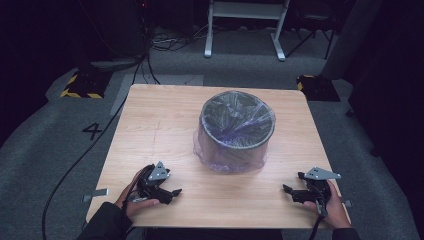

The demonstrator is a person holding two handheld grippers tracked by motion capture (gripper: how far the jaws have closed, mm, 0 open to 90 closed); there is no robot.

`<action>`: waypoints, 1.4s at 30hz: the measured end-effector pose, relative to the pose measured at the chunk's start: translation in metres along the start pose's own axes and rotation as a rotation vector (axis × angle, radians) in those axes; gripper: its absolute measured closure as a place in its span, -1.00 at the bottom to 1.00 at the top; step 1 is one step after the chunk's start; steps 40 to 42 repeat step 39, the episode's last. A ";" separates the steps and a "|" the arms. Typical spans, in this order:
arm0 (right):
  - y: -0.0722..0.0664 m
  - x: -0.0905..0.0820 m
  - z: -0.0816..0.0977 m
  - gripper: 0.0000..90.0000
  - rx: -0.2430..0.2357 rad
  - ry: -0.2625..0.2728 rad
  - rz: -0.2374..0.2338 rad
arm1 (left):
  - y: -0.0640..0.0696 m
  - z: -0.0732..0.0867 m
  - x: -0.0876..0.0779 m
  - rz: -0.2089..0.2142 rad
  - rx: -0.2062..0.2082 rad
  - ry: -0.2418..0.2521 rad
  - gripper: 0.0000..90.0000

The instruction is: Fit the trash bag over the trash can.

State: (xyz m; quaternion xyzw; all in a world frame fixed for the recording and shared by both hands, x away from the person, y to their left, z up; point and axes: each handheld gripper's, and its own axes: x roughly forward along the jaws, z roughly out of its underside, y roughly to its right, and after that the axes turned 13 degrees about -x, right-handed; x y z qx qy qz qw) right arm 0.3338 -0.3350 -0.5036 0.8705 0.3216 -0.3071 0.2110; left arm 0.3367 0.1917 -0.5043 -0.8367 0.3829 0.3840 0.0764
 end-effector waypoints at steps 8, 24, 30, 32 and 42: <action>0.001 0.000 0.000 -0.65 0.017 -0.006 0.018 | 0.000 0.000 0.000 0.000 0.000 -0.002 -0.68; 0.001 0.001 0.000 -0.67 0.023 -0.011 0.026 | -0.001 -0.001 0.001 0.010 0.006 -0.005 -0.68; 0.001 0.001 0.000 -0.67 0.023 -0.011 0.025 | 0.000 -0.001 0.001 0.010 0.005 -0.005 -0.68; 0.001 0.001 0.000 -0.67 0.023 -0.011 0.025 | 0.000 -0.001 0.001 0.010 0.005 -0.004 -0.68; 0.001 0.001 0.000 -0.67 0.022 -0.010 0.025 | 0.000 -0.001 0.001 0.010 0.005 -0.004 -0.68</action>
